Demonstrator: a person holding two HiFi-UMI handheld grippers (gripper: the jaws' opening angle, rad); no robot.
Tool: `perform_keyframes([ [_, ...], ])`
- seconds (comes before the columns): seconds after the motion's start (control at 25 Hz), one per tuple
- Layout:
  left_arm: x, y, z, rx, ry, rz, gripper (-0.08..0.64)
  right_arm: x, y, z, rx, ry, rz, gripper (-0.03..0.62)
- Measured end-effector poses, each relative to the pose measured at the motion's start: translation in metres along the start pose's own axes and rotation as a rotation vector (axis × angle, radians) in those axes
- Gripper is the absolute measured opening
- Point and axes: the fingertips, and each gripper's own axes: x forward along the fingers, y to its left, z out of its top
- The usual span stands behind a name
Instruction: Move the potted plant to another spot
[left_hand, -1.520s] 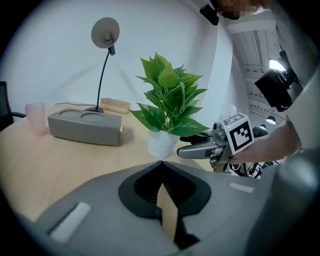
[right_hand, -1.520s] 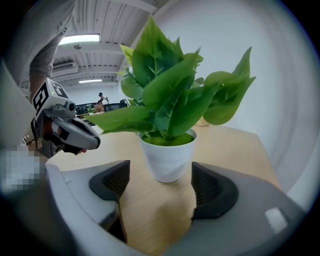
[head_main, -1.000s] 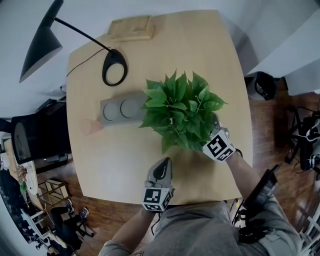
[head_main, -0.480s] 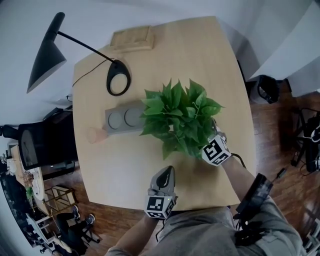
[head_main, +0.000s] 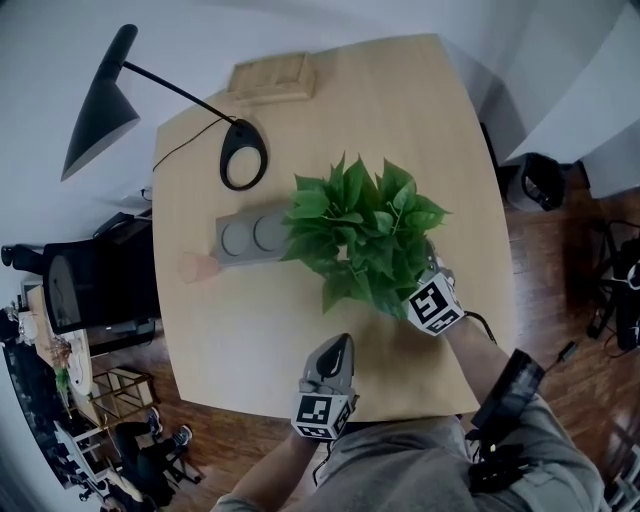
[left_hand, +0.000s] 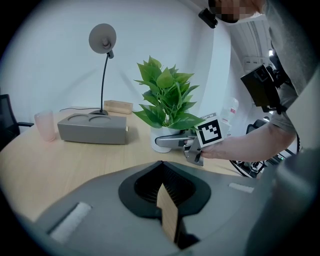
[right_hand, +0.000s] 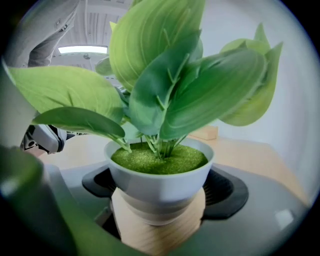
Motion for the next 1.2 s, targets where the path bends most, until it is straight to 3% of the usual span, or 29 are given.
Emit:
perform_keyframes([
  [0.52,-0.004,-0.005,0.014,0.015,-0.044,-0.001,-0.006,-0.013,-0.002,0.032,-0.012,-0.063,-0.020,0.518],
  [1.0,-0.032,-0.029,0.067,0.011,-0.192,-0.052,-0.006,-0.064,0.007,0.145,-0.087,-0.157,-0.052,0.518],
  [1.2,-0.060,-0.038,0.080,0.016,-0.267,-0.073,-0.006,-0.082,0.029,0.188,-0.134,-0.185,-0.066,0.518],
])
